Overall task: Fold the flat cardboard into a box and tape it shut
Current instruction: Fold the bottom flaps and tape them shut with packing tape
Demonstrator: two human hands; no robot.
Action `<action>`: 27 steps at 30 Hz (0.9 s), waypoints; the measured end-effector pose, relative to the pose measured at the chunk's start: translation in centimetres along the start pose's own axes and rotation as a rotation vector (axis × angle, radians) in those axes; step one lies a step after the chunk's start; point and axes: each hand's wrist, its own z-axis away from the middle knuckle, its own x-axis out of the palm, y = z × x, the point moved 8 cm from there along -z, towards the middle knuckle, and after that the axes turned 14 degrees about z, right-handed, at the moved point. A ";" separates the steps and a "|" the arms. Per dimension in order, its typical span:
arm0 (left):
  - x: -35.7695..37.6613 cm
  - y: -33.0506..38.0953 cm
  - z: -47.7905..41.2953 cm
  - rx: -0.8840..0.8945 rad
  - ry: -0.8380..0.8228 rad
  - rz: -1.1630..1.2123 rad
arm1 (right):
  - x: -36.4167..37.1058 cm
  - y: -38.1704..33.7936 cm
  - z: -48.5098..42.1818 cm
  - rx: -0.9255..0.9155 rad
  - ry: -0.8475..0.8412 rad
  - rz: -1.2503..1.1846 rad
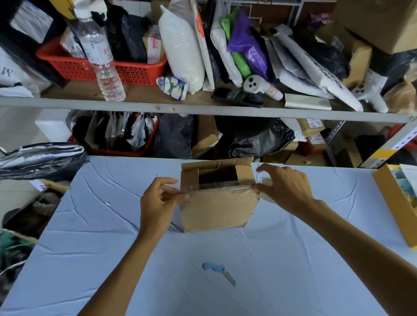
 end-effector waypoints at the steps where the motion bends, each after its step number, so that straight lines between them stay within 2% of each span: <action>1: 0.1 -0.1 -0.1 -0.016 -0.012 0.003 | 0.2 0.1 -0.3 -0.005 -0.031 0.008; 5: 0.3 -0.4 -0.2 -0.066 -0.037 -0.004 | 0.9 0.4 -1.2 -0.088 -0.202 -0.053; 10: 1.3 0.0 -1.1 -0.085 -0.162 -0.046 | 1.9 0.7 -2.2 -0.144 -0.304 -0.193; 13: 1.5 -0.2 -1.8 -0.112 -0.228 -0.074 | 2.3 0.6 -2.5 -0.165 -0.310 -0.259; 21: 2.0 -1.8 -3.1 -0.206 -0.336 -0.130 | 2.5 0.5 -3.5 -0.210 -0.269 -0.194; 27: 1.8 -2.3 -3.7 -0.223 -0.277 -0.153 | 2.7 0.1 -4.4 -0.240 -0.266 -0.126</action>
